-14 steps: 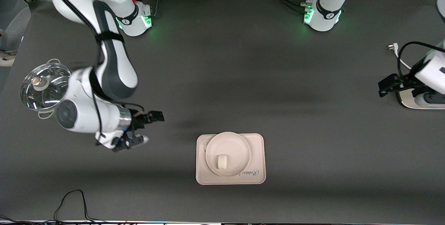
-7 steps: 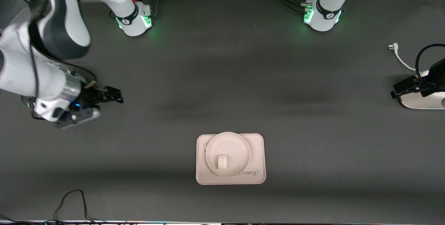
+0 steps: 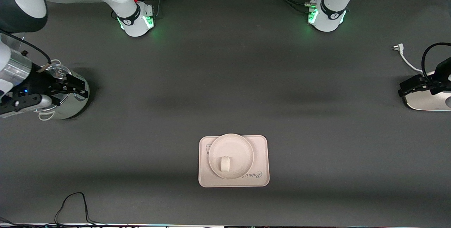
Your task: Place bun in plate and plate on tray
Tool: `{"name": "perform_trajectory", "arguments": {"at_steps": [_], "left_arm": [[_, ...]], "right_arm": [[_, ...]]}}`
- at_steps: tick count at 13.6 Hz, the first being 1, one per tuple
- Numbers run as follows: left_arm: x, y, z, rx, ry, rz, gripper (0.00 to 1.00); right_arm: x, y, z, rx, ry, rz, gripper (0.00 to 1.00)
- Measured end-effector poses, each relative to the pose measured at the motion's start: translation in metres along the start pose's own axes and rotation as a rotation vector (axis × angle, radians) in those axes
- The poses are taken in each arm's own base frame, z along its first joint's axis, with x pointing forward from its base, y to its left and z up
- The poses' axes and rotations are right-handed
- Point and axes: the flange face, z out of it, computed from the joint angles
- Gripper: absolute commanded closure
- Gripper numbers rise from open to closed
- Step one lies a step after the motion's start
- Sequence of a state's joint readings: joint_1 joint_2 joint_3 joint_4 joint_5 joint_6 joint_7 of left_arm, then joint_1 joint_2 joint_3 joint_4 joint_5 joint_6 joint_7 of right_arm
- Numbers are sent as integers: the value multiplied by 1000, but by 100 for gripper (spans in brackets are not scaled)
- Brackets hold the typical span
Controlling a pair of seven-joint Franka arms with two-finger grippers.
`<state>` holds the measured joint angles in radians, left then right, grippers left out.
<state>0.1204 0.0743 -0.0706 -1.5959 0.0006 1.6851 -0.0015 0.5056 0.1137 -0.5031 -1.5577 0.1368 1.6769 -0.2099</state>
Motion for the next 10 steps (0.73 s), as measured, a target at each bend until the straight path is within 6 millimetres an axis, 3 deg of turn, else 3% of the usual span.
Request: {"name": "perform_trajectory", "arguments": {"at_steps": [5, 10], "left_arm": [[-5, 9, -25, 4, -2, 18, 0], [-9, 16, -34, 8, -15, 30, 0]], "right_arm": [[-3, 3, -19, 24, 10, 1, 0], [-2, -34, -13, 29, -15, 83, 0]]}}
